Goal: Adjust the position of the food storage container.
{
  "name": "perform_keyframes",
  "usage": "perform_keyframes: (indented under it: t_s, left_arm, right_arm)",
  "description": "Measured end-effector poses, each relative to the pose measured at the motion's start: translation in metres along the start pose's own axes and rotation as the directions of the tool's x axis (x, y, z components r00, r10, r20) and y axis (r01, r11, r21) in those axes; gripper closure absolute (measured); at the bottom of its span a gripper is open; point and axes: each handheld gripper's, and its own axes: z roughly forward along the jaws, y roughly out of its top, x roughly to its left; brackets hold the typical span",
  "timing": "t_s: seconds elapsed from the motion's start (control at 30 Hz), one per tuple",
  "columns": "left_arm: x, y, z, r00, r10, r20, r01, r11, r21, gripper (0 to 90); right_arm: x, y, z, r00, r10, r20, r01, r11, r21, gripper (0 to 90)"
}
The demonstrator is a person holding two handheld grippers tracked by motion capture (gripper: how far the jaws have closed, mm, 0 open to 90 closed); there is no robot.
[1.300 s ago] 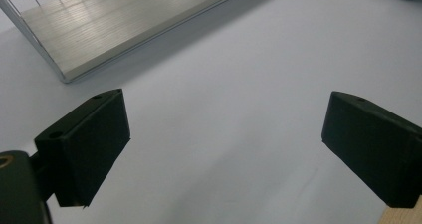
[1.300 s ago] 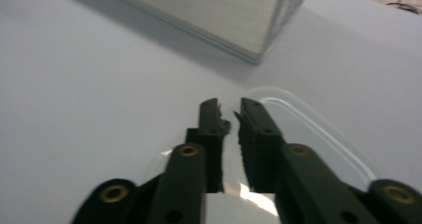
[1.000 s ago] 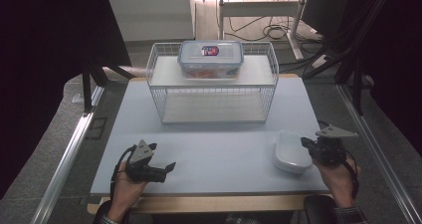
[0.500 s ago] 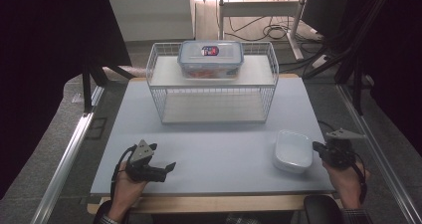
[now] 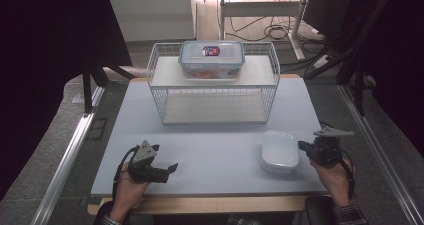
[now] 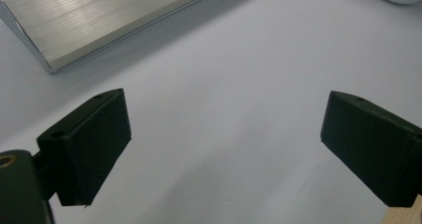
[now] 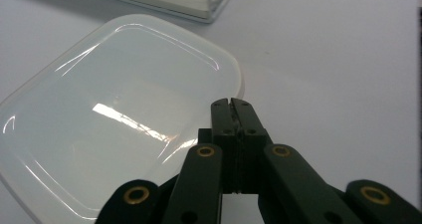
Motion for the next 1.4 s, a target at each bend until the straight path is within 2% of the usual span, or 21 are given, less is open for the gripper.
perform_keyframes:
  t_s: [0.23,0.33,0.47,0.53,0.6,0.67,0.73,0.77,0.8,0.83,0.9,1.0,1.1,1.17,1.23,1.27,1.3,1.33,1.4]
  left_arm:
    - [-0.001,0.0,0.001,1.0,0.007,0.0,-0.007,0.9999,0.007,5.3]
    - [-0.002,0.001,0.002,0.9999,0.011,0.001,-0.011,0.9999,0.01,5.3]
    - [-0.002,0.001,0.002,0.9999,0.011,0.004,-0.011,0.9999,0.011,5.3]
    - [-0.002,0.0,0.001,0.9999,0.012,0.003,-0.012,0.9999,0.012,5.3]
    - [-0.002,0.0,0.001,0.9999,0.011,0.001,-0.011,0.9999,0.012,5.3]
    - [-0.001,0.0,0.001,1.0,0.009,0.001,-0.009,0.9999,0.011,5.3]
    - [-0.002,0.0,0.001,0.9999,0.011,0.0,-0.011,0.9999,0.012,5.3]
    - [-0.002,0.0,0.001,0.9999,0.011,0.0,-0.011,0.9998,0.014,5.3]
    - [-0.002,0.001,0.001,0.9999,0.013,0.001,-0.013,0.9998,0.014,5.3]
    - [-0.002,0.001,0.001,0.9999,0.013,0.001,-0.013,0.9998,0.014,5.3]
    - [-0.003,0.0,0.001,0.9999,0.015,-0.001,-0.015,0.9998,0.015,5.3]
    - [-0.002,0.0,0.002,1.0,0.009,0.002,-0.01,0.9999,0.013,5.3]
    - [-0.002,0.0,0.002,0.9999,0.013,0.001,-0.013,0.9998,0.017,5.3]
    - [-0.003,0.0,0.002,0.9999,0.012,0.003,-0.012,0.9998,0.019,5.3]
    - [-0.003,0.0,0.003,0.9999,0.015,0.004,-0.015,0.9996,0.022,5.3]
    - [-0.003,0.0,0.003,0.9999,0.017,0.003,-0.017,0.9996,0.024,5.3]
    - [-0.003,0.0,0.003,0.9999,0.017,0.003,-0.017,0.9996,0.025,5.3]
    - [-0.003,0.0,0.003,0.9999,0.016,0.003,-0.016,0.9996,0.025,5.3]
    - [-0.002,0.0,0.004,0.9999,0.012,0.007,-0.012,0.9996,0.027,5.3]
  right_arm:
    - [0.025,0.012,0.017,0.9953,-0.041,-0.088,0.042,0.999,0.005,89.0]
    - [0.039,0.017,0.026,0.9895,-0.059,-0.132,0.06,0.998,0.005,89.0]
    - [0.062,0.024,0.039,0.9771,-0.11,-0.182,0.112,0.994,0.002,88.9]
    - [0.069,0.027,0.041,0.9736,-0.142,-0.179,0.145,0.989,0.003,88.9]
    - [0.074,0.028,0.036,0.9711,-0.165,-0.172,0.165,0.986,-0.016,88.9]
    - [0.077,0.028,0.029,0.9673,-0.164,-0.194,0.16,0.986,-0.035,88.7]
    - [0.084,0.025,0.021,0.9599,-0.171,-0.222,0.164,0.985,-0.048,88.5]
    - [0.086,0.023,0.019,0.9571,-0.174,-0.232,0.167,0.985,-0.049,88.2]
    - [0.093,0.018,0.017,0.9488,-0.182,-0.258,0.177,0.983,-0.043,87.8]
    - [0.093,0.018,0.017,0.9488,-0.182,-0.258,0.177,0.983,-0.043,87.8]
    - [0.099,0.012,0.014,0.9435,-0.187,-0.274,0.185,0.982,-0.033,87.5]
    - [0.103,0.004,0.007,0.9379,-0.172,-0.301,0.169,0.985,-0.037,87.0]
    - [0.112,-0.003,0.003,0.9256,-0.182,-0.332,0.179,0.983,-0.038,85.9]
    - [0.119,-0.005,0.002,0.9237,-0.207,-0.323,0.202,0.978,-0.048,85.9]
    - [0.12,-0.004,0.002,0.9203,-0.217,-0.325,0.216,0.976,-0.04,86.4]
    - [0.12,-0.007,0.002,0.9103,-0.192,-0.367,0.195,0.98,-0.028,86.4]
    - [0.12,-0.007,0.002,0.9103,-0.192,-0.367,0.195,0.98,-0.028,86.4]
    - [0.122,-0.009,0.001,0.9051,-0.193,-0.379,0.2,0.98,-0.021,86.4]
    - [0.128,-0.014,0.0,0.9036,-0.232,-0.36,0.245,0.969,-0.011,86.5]
